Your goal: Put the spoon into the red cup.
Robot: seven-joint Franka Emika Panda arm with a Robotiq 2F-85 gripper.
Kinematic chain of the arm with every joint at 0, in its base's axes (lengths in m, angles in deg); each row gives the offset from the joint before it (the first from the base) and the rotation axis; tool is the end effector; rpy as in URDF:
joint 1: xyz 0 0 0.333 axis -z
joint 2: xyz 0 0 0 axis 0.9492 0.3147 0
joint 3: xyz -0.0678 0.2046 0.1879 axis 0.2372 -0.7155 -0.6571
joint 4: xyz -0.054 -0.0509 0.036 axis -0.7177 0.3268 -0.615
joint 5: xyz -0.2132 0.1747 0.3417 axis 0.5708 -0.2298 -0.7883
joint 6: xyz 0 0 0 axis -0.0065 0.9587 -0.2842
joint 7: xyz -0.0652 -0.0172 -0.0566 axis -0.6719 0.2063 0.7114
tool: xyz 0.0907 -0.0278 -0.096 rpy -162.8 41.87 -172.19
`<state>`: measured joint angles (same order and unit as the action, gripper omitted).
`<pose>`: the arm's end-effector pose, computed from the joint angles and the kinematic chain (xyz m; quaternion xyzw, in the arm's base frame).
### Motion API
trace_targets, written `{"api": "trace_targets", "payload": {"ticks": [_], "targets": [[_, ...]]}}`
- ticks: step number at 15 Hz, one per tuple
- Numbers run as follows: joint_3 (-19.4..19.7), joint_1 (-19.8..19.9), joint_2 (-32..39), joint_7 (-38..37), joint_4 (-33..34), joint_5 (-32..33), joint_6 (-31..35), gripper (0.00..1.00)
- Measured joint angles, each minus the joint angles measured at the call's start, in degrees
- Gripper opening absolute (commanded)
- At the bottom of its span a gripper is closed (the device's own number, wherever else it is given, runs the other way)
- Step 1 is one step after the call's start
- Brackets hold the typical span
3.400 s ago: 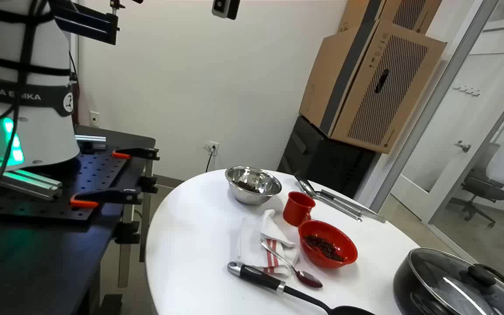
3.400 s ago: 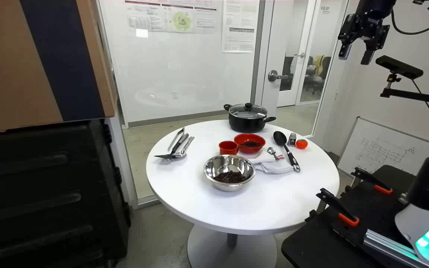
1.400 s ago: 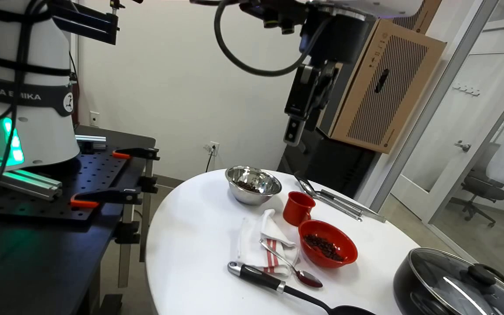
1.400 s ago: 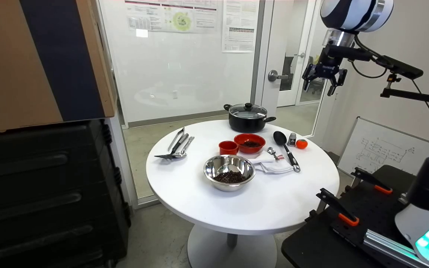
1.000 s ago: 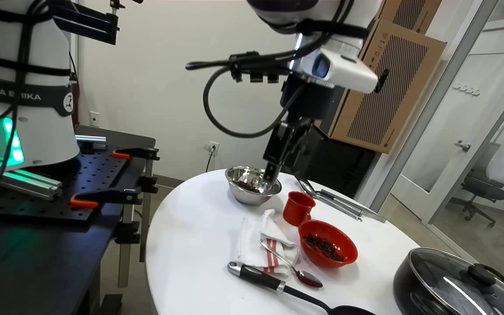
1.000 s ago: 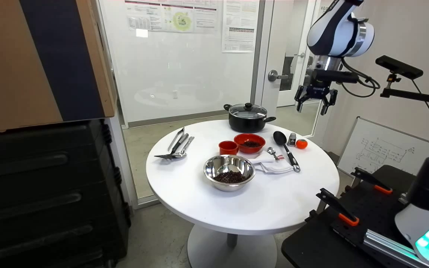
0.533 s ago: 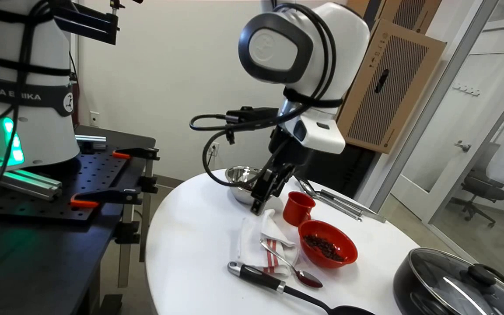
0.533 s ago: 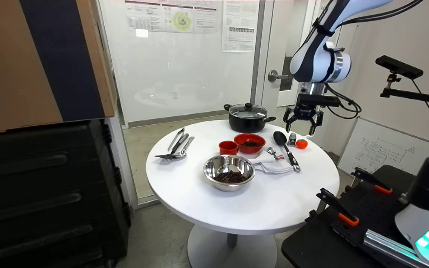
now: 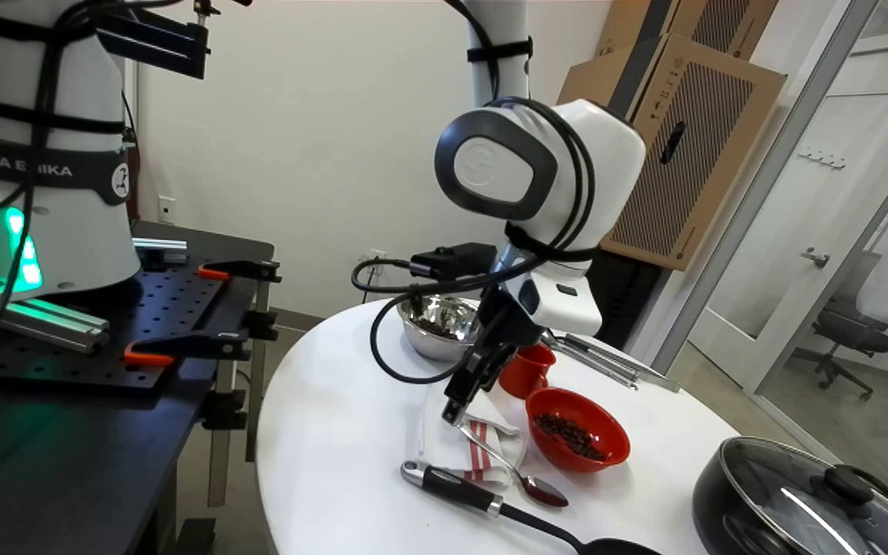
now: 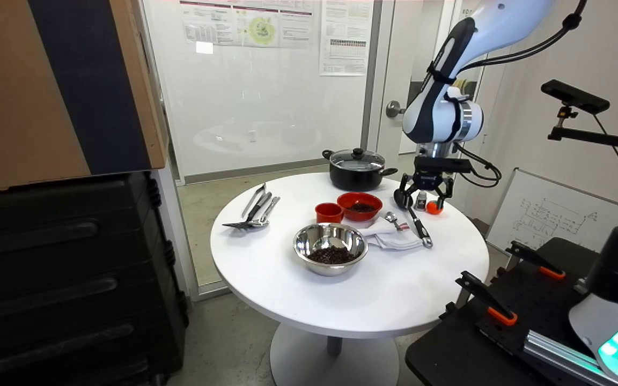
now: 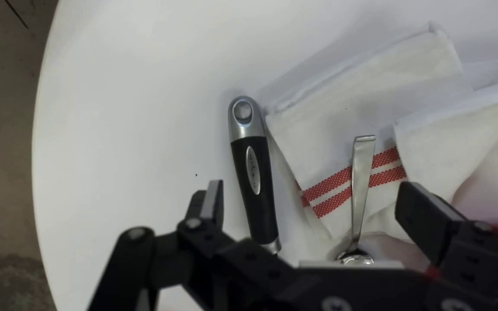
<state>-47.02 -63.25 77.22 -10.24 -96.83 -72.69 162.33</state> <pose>0.4833 -0.1557 0.0277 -0.9314 0.3615 0.0414 0.0091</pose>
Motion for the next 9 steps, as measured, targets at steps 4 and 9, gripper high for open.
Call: {"api": "trace_targets", "payload": {"ticks": [4, 9], "targets": [[0.00, -0.01, 0.54, -0.01, 0.28, 0.00, 0.01, 1.00], [-0.03, -0.01, 0.57, 0.10, 0.21, 0.01, -0.12, 1.00]]}}
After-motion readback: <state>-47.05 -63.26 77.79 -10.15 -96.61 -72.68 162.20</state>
